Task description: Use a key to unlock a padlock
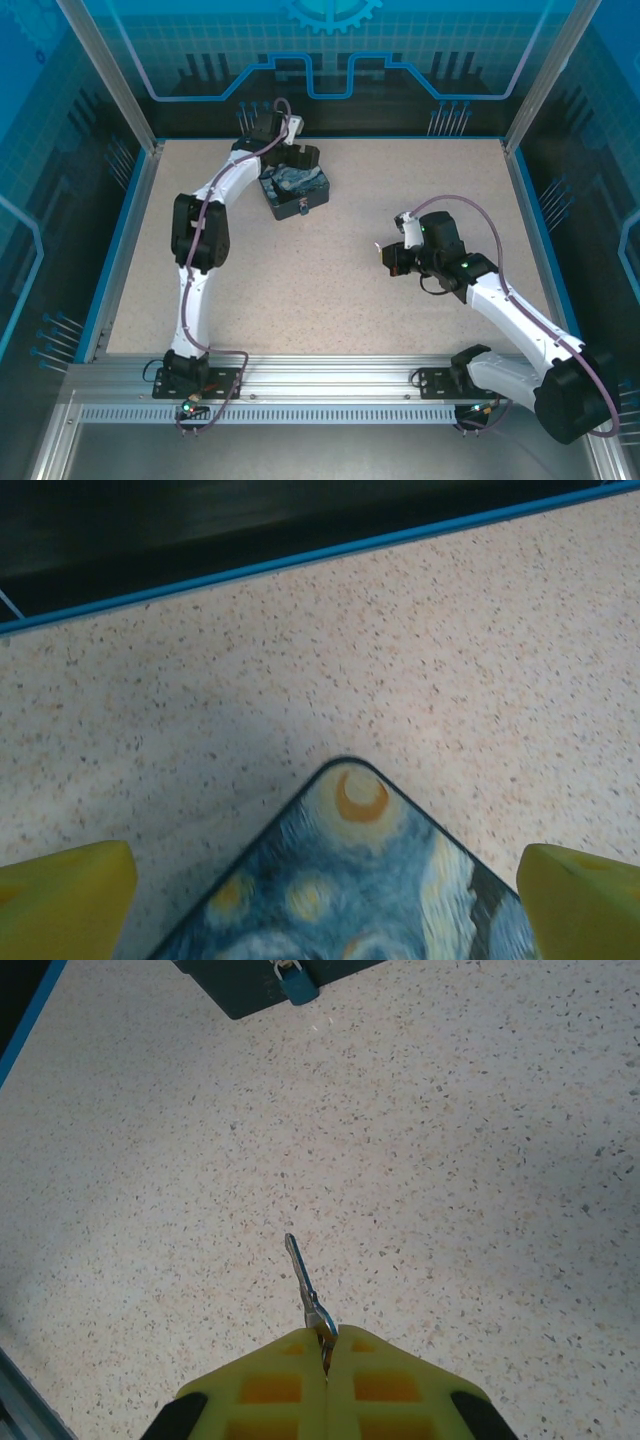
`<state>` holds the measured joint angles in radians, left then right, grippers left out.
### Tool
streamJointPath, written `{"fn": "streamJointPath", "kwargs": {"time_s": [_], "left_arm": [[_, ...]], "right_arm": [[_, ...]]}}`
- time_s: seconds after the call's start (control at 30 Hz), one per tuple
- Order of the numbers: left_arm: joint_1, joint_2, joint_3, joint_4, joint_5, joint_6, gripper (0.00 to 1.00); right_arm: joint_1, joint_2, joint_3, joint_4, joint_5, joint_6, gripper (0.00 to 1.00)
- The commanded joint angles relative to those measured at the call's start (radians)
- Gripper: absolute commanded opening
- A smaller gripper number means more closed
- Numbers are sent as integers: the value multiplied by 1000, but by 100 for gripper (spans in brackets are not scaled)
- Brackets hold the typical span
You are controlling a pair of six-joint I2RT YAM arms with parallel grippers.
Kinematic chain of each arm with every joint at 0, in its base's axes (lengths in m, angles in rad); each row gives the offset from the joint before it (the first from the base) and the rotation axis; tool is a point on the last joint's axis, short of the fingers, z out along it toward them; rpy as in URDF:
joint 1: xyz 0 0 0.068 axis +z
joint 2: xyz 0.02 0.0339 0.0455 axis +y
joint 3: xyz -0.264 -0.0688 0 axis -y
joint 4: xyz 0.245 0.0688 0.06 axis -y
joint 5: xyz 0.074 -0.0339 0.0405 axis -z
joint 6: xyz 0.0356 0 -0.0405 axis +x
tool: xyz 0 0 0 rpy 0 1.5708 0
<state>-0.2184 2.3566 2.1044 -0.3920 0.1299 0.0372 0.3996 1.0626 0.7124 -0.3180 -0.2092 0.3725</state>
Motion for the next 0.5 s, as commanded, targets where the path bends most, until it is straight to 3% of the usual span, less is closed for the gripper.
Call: {"fn": "streamJointPath", "kwargs": {"time_s": [0.0,0.23,0.47], "left_arm": [[11,77,101,-77,18,23,99],[10,158,178,-132,90,3,99],[2,164,181,-198,253,91,88]], "right_arm": [[10,4,6,-25,8,-10,0],[11,22,21,-21,-1,-10,0],[11,13,21,-23,-4,-9,0]]}}
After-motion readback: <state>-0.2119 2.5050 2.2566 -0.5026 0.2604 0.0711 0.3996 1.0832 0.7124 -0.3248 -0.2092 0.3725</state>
